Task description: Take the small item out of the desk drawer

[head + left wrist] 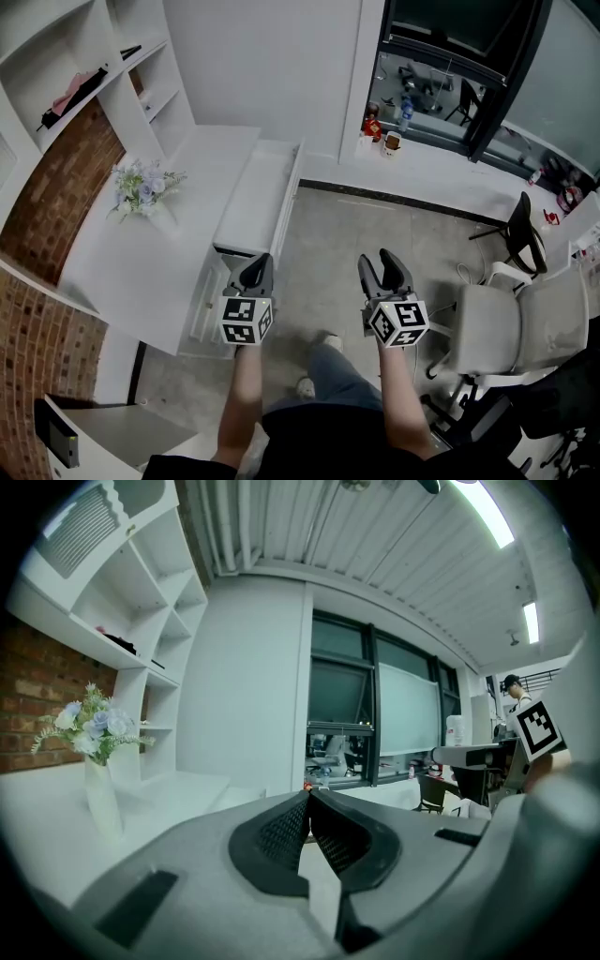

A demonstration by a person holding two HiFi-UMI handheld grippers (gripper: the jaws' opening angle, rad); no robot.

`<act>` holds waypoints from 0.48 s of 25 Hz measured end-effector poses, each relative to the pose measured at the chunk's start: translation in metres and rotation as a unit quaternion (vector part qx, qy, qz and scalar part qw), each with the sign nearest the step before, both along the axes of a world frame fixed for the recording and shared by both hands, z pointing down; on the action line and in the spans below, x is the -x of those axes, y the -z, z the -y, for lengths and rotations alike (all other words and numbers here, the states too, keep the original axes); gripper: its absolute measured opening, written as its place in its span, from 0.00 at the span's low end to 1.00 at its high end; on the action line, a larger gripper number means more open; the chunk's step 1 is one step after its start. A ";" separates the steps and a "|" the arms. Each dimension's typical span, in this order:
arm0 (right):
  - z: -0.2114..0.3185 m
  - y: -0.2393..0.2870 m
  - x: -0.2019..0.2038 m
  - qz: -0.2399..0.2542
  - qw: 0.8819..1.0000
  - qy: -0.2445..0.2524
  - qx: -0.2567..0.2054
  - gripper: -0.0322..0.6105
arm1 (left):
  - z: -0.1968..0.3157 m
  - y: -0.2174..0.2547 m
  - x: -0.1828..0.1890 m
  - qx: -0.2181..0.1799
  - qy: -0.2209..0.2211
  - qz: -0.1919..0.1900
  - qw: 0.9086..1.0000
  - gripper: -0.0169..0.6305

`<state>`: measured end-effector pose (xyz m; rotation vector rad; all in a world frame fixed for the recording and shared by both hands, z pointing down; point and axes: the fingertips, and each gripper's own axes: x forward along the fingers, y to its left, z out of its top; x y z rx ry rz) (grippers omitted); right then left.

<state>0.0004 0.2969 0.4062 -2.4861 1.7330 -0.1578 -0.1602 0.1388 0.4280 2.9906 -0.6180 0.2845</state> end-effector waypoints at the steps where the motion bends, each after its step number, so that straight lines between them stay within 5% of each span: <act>1: 0.002 0.000 -0.002 0.000 1.000 -0.001 0.000 0.33 | 0.002 -0.001 -0.003 0.000 -0.001 0.001 1.000 0.04; 12: 0.059 -0.009 -0.051 0.003 1.000 0.009 -0.003 0.33 | 0.058 -0.005 -0.043 -0.007 0.013 0.003 1.000 0.04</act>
